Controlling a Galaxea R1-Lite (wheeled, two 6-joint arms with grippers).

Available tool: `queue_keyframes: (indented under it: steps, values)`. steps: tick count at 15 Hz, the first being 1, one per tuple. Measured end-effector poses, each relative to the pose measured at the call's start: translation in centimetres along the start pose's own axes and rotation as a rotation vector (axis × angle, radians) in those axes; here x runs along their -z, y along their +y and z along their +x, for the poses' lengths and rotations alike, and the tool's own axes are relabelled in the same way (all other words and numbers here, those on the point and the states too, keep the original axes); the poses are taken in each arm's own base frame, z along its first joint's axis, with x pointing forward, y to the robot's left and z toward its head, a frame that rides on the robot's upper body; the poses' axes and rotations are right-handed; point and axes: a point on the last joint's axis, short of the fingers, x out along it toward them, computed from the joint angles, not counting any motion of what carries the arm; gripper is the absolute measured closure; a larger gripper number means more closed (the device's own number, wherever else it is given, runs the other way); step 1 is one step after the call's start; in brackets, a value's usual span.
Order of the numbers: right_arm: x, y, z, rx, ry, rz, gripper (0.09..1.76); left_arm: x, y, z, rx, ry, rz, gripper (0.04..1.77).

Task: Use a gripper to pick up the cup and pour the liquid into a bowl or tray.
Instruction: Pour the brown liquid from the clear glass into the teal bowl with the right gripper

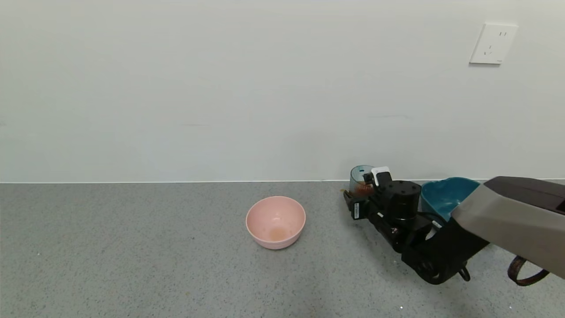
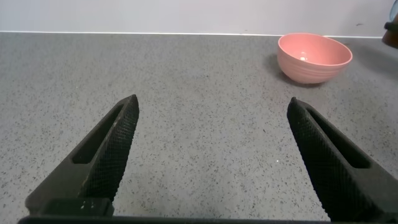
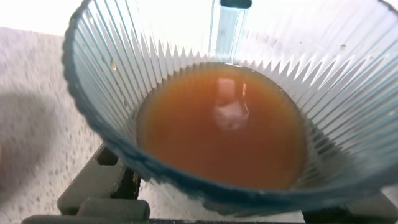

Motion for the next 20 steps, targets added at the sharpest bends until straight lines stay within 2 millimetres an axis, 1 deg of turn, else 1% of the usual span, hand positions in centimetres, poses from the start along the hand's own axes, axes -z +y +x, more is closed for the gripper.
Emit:
queue_keyframes:
  steps: [2,4,6,11,13,16,20]
  values:
    - [-1.9,-1.3,-0.4,0.003,-0.015,-0.008,0.48,0.0,0.0,0.0,0.000,0.000,0.000,0.09]
    - [-3.9,-3.1,-0.9,0.018,-0.033,-0.030,0.48,0.0,0.0,0.0,0.000,0.000,0.000,0.09]
    - [-5.6,-5.2,-1.4,0.046,-0.041,-0.045,0.48,0.0,0.0,0.0,0.000,0.000,0.000,0.09]
    - [-9.0,-11.1,-3.3,0.131,-0.055,-0.079,0.48,0.0,0.0,0.0,0.000,0.000,0.000,0.09]
    - [-9.7,-13.3,-4.1,0.168,-0.063,-0.097,0.48,0.0,0.0,0.0,0.000,0.000,0.000,0.09]
    - [-10.3,-16.0,-5.0,0.216,-0.070,-0.128,0.48,0.0,0.0,0.0,0.000,0.000,0.000,0.09]
    - [-9.9,-19.3,-6.4,0.257,-0.050,-0.187,0.48,0.0,0.0,0.0,0.000,0.000,0.000,0.09]
